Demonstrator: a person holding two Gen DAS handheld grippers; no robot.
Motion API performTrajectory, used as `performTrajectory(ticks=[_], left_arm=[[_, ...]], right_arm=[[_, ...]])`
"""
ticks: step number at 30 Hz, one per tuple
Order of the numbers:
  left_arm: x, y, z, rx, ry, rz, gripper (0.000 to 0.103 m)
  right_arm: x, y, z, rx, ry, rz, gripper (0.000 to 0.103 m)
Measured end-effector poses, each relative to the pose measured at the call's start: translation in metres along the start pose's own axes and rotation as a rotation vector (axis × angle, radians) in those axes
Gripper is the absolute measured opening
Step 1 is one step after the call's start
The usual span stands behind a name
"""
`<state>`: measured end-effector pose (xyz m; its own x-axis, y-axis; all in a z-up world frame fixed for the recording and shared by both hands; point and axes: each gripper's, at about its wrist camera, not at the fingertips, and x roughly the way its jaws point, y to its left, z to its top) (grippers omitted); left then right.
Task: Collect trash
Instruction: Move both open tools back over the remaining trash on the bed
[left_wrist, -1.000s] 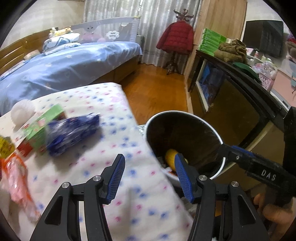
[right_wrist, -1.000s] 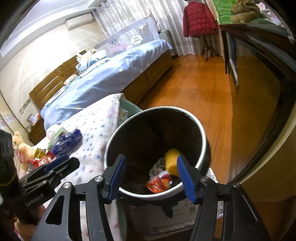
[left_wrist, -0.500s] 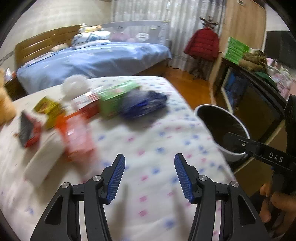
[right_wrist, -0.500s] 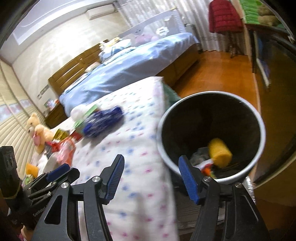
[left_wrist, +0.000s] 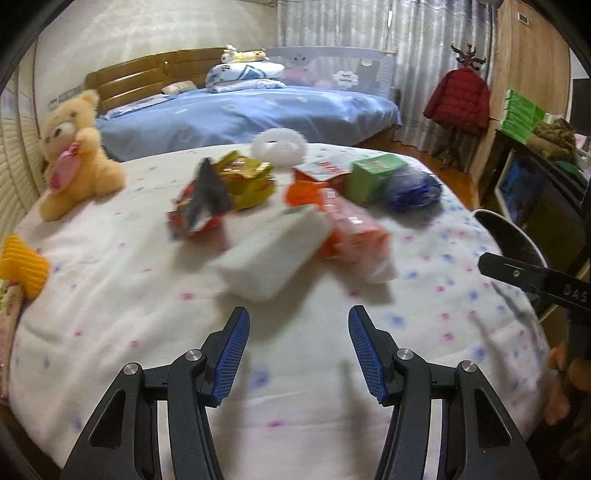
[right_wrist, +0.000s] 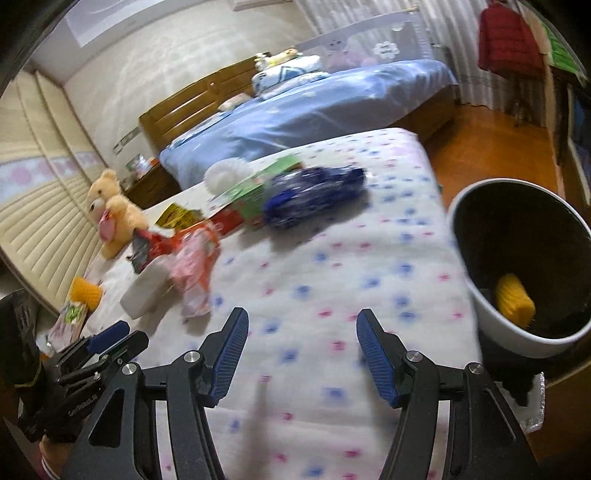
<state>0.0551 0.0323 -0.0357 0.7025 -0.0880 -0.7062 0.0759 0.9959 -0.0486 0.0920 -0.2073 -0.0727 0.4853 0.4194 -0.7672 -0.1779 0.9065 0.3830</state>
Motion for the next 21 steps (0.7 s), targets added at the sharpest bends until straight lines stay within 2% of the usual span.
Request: performTrajectory(ticks=[3,6,14,18,20,21], left_arm=[[-0.003,0.012,0.001,0.007,-0.006,0.019,0.057],[0.0,0.015,0.005,0.049,-0.008,0.018,0.068],[0.027,0.022,0.02,0.17,-0.007,0.061,0.069],[0.039,0.018,0.023,0.234,-0.005,0.052,0.07],[0.044,0.017,0.024,0.252,0.009,0.031,0.064],[0.046,0.016,0.025,0.256,0.011,0.016,0.056]], right_arm=[[0.005,0.013,-0.001,-0.025,0.008,0.014,0.063],[0.01,0.021,-0.001,-0.033,0.016,0.025,0.063],[0.02,0.037,0.002,-0.05,0.032,0.046,0.063],[0.027,0.045,0.005,-0.058,0.037,0.057,0.063],[0.03,0.049,0.007,-0.062,0.04,0.065,0.063],[0.032,0.051,0.007,-0.062,0.042,0.069,0.063]])
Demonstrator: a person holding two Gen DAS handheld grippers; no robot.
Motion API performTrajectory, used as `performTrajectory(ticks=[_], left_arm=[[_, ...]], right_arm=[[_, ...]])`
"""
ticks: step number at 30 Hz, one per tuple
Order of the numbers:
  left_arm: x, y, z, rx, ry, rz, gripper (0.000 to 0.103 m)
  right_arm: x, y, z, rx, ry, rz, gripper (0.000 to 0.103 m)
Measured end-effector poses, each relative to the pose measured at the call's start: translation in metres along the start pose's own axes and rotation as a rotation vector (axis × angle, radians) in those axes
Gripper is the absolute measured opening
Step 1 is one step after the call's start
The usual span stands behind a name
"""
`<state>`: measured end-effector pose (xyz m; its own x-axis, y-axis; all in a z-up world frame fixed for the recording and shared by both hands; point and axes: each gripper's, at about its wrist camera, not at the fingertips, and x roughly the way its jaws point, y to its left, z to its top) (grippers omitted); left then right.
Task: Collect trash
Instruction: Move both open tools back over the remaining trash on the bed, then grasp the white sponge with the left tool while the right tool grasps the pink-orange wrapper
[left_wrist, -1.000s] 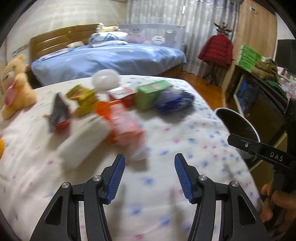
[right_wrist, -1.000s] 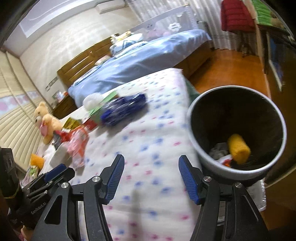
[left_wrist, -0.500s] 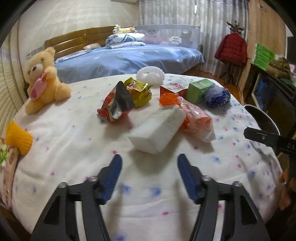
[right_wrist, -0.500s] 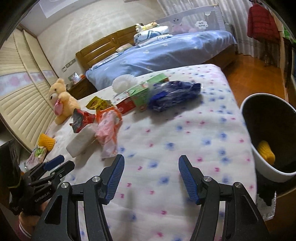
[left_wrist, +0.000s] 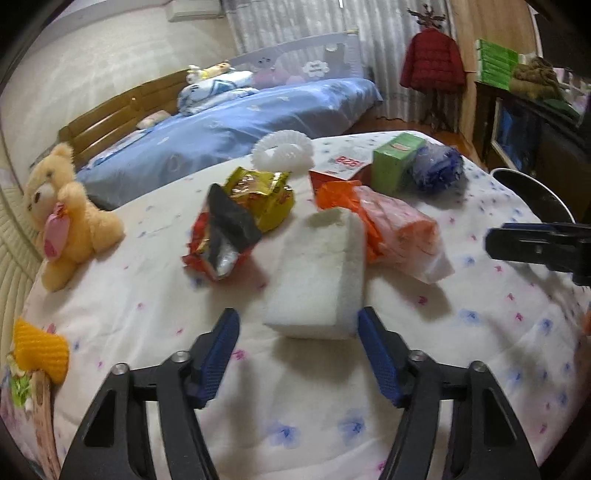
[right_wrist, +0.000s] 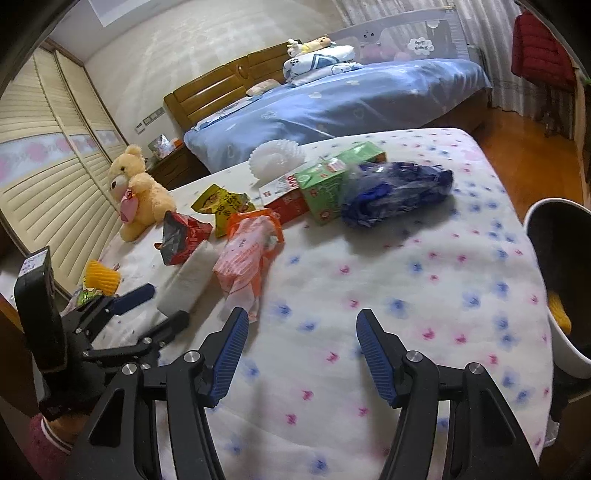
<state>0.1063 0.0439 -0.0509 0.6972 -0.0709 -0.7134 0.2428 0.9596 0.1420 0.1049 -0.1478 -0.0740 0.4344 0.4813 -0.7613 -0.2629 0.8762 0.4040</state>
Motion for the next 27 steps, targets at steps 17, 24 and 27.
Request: performTrajectory(ticks=[17,24,27], left_arm=[[-0.008,0.045,-0.015,-0.259,0.002,-0.094,0.039],[-0.014,0.032,-0.014,-0.26,-0.005,-0.094,0.039],[-0.015,0.026,-0.014,-0.255,-0.007,-0.094,0.039]], right_arm=[[0.047,0.035,0.018,-0.032,0.033,0.08,0.062],[0.058,0.039,0.016,-0.042,0.045,0.102,0.027],[0.047,0.034,0.013,-0.047,0.036,0.108,0.025]])
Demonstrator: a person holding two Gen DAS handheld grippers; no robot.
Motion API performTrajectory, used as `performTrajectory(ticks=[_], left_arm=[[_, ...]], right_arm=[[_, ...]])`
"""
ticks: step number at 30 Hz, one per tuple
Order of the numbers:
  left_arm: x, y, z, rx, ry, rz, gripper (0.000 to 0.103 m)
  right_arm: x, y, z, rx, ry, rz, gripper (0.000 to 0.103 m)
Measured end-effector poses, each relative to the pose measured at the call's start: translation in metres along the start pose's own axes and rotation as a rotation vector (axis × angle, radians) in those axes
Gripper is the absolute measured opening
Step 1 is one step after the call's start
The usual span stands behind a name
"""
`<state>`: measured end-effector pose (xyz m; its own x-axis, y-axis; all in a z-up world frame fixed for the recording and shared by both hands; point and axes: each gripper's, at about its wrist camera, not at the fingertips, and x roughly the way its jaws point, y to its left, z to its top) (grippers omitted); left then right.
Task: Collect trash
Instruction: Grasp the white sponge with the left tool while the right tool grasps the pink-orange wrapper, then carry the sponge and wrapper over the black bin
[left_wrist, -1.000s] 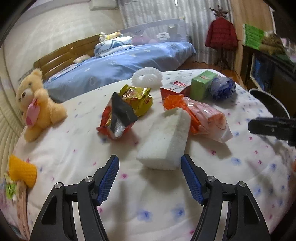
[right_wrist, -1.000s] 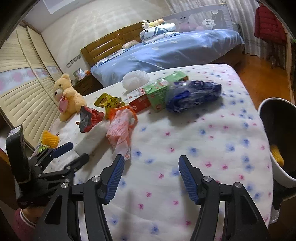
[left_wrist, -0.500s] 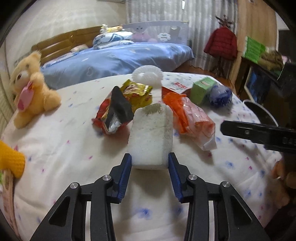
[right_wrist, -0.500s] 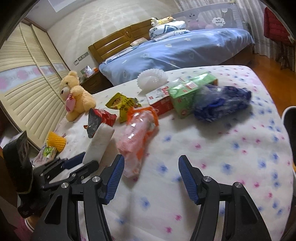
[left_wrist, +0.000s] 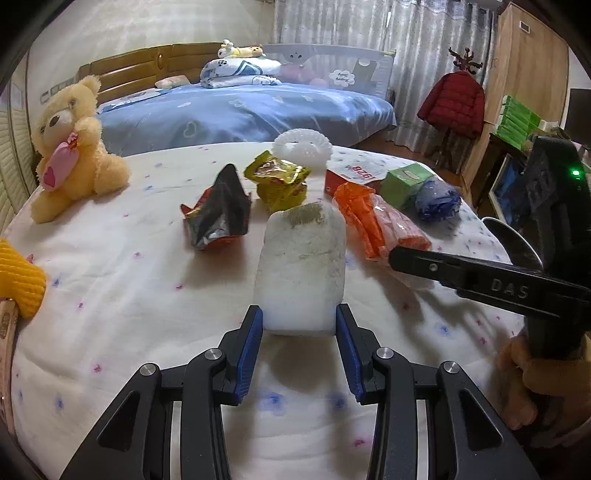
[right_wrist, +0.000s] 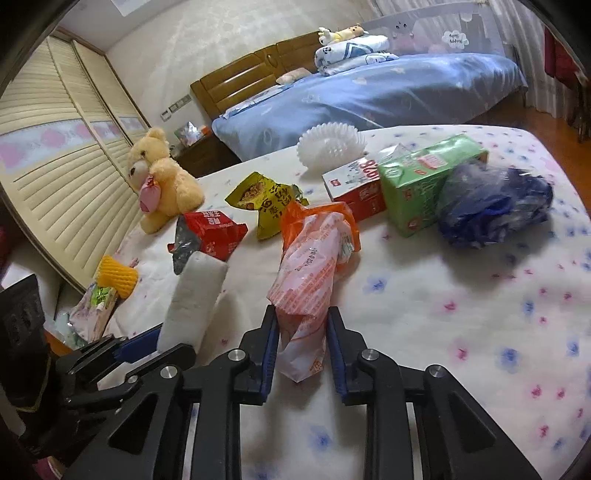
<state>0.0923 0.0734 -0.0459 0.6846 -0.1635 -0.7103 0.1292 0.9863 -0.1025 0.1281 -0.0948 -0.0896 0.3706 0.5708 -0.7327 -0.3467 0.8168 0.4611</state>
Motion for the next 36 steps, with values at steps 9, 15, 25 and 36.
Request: performTrajectory(ticks=[9,15,25,36], left_arm=[[-0.004,-0.029,0.003,0.016,-0.002,-0.058,0.039],[-0.003,-0.062,0.004,0.074,0.006,-0.117,0.039],[0.002,-0.114,0.011,0.161,0.014,-0.181,0.039],[0.021,-0.15,0.024,0.205,0.034,-0.22,0.039]], right_arm=[[-0.048,-0.021,-0.02,0.002,-0.035,-0.028,0.023],[-0.081,-0.044,-0.033,0.038,-0.07,-0.078,0.023],[-0.123,-0.084,-0.046,0.114,-0.116,-0.15,0.023],[-0.157,-0.116,-0.054,0.169,-0.16,-0.209,0.023]])
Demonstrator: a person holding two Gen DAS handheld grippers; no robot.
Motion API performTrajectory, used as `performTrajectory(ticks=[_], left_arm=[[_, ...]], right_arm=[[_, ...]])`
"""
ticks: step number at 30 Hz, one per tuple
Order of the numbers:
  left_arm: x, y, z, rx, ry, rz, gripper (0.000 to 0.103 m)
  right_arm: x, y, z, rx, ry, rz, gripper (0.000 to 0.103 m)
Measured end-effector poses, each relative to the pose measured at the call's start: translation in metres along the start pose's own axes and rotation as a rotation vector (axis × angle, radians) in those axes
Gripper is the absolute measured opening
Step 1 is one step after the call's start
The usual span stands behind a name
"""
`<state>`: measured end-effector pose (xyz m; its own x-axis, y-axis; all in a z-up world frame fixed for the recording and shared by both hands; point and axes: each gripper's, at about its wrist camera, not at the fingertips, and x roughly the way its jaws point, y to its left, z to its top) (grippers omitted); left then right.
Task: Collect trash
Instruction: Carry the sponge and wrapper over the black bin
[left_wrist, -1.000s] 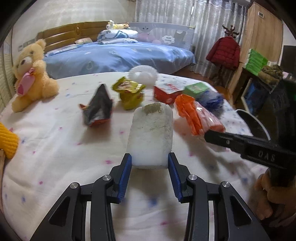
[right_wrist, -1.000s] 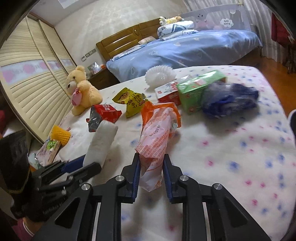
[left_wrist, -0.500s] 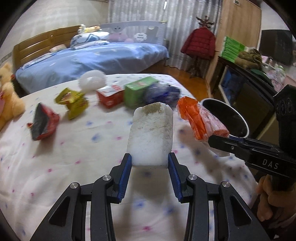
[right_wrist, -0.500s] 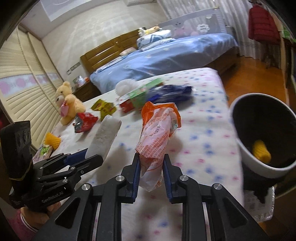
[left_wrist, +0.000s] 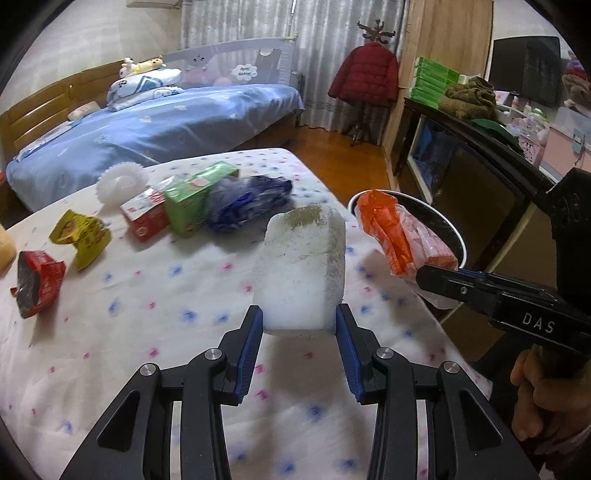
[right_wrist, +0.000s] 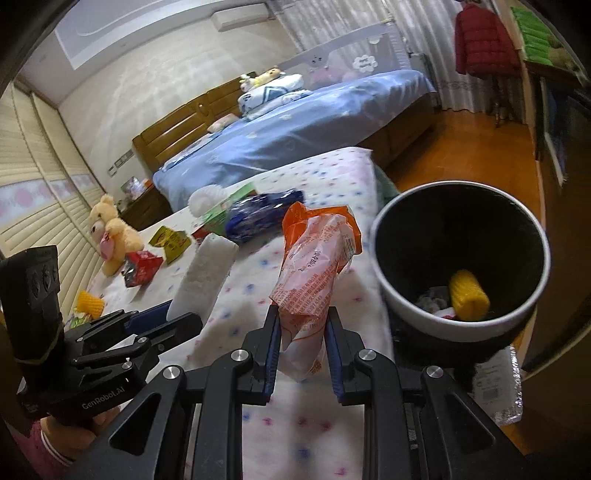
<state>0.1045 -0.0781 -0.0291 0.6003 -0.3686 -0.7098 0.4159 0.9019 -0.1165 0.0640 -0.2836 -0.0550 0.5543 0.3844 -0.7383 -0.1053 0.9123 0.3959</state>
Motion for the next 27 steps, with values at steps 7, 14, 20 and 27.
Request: performTrajectory(ticks=[7,14,20,27], left_arm=[[0.015,-0.019,0.011,0.018,0.011,-0.029,0.039],[0.031,-0.035,0.024,0.036,0.019,-0.047,0.039],[0.044,-0.049,0.035,0.056,0.024,-0.06,0.04],[0.065,-0.064,0.051,0.067,0.037,-0.072,0.04]], right_arm=[[-0.011,-0.02,0.002,0.033,-0.021,-0.036,0.023],[-0.016,-0.042,0.007,0.07,-0.036,-0.071,0.023],[-0.018,-0.063,0.01,0.107,-0.047,-0.104,0.023],[-0.018,-0.084,0.015,0.141,-0.049,-0.131,0.023]])
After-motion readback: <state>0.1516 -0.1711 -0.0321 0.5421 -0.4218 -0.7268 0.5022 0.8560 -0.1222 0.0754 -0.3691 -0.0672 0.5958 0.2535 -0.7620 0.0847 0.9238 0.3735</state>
